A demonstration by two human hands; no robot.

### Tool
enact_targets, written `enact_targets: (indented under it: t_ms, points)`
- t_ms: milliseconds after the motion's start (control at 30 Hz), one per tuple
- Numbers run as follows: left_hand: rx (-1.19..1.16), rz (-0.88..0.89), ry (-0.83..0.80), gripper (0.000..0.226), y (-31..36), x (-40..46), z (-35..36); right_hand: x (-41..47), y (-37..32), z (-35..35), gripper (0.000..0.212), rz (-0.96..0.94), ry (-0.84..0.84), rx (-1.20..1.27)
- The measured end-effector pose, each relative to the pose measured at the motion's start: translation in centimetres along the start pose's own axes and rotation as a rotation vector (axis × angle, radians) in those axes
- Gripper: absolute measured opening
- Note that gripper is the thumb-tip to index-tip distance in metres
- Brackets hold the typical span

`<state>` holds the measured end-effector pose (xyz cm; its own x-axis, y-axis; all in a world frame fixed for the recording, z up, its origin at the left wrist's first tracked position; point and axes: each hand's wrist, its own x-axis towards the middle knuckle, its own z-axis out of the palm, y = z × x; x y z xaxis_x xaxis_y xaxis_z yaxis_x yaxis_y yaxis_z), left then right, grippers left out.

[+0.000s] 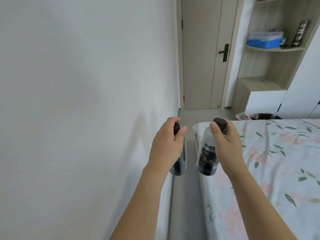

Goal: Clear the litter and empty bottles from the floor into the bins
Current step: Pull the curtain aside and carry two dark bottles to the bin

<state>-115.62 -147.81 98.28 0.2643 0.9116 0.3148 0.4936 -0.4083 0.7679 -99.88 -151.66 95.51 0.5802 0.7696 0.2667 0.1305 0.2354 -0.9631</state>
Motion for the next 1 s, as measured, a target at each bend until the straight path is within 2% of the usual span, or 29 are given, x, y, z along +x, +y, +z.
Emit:
enact_targets:
  t_ms: [433, 767, 1000]
  points:
    - [-0.007, 0.005, -0.063, 0.023, -1.7, 20.5, 8.1, 19.0, 4.4, 1.2, 0.003, -0.022, 0.030, -0.040]
    - [-0.008, 0.029, -0.122, 0.023, -4.5, 35.5, 14.6, 32.8, 9.2, 3.4, 0.010, 0.012, 0.137, -0.063]
    - [-0.005, 0.039, -0.071, 0.024, -6.1, 49.5, 18.5, 44.4, 11.3, 5.3, 0.009, -0.013, 0.219, -0.067]
